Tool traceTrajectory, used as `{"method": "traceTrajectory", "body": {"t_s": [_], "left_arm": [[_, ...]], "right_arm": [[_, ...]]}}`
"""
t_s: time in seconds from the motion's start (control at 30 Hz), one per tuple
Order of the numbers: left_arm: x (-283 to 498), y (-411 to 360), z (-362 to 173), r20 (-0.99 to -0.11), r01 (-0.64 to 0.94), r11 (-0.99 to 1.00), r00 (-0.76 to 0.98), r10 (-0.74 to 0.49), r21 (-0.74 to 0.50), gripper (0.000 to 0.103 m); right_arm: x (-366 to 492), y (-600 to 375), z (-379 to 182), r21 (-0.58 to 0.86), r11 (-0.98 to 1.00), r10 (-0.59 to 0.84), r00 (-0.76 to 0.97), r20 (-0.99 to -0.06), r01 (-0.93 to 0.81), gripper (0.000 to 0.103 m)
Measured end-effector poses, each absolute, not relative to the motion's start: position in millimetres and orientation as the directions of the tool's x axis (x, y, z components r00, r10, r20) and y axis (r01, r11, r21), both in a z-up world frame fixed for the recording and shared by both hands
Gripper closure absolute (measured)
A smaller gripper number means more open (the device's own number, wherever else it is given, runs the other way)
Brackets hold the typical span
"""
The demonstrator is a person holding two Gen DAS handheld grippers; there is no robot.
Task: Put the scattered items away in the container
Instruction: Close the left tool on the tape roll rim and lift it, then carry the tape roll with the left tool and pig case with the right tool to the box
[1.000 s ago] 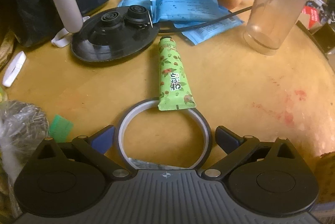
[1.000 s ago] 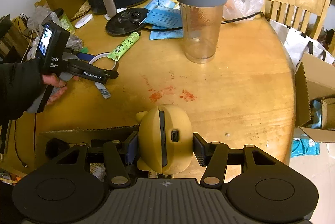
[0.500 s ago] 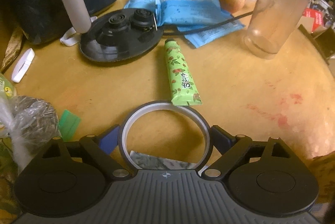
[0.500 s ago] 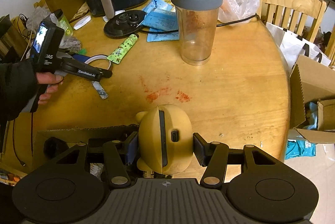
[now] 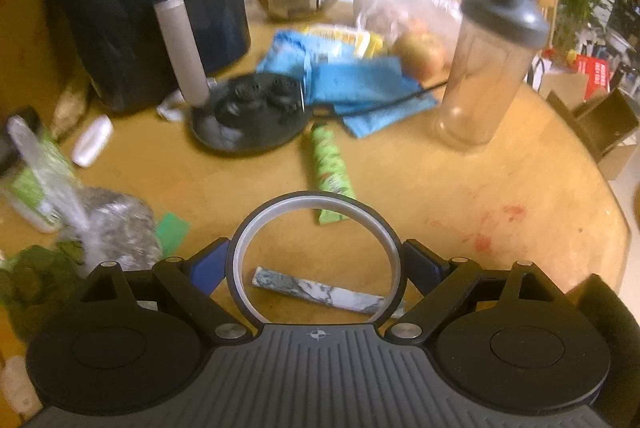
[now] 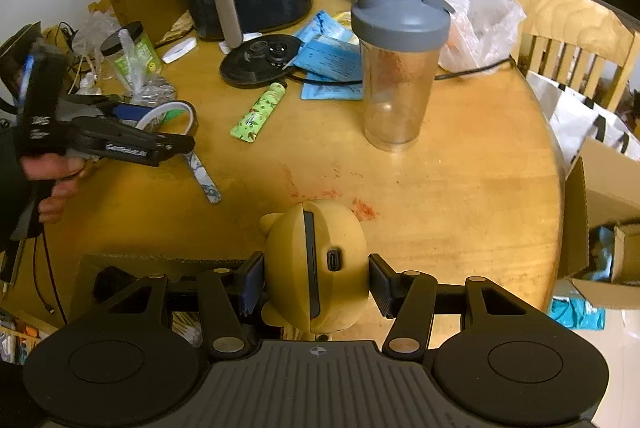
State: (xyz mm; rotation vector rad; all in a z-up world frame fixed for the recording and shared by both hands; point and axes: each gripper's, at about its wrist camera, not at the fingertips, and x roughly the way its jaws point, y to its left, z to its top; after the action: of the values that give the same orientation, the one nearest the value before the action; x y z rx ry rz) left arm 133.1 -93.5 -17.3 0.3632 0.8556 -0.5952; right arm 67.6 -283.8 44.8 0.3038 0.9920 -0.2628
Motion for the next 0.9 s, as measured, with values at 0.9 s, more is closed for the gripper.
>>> {"method": "traceTrajectory", "body": {"t_s": [0.9], "left_arm": [[15,-77,62,-0.668,0.41,0.906,0.704,-0.242,0.104,0.012]], "right_arm": [[82,-272,56,0.141,0.969,0.005,0.557,-0.831,0.202,0.046]]}}
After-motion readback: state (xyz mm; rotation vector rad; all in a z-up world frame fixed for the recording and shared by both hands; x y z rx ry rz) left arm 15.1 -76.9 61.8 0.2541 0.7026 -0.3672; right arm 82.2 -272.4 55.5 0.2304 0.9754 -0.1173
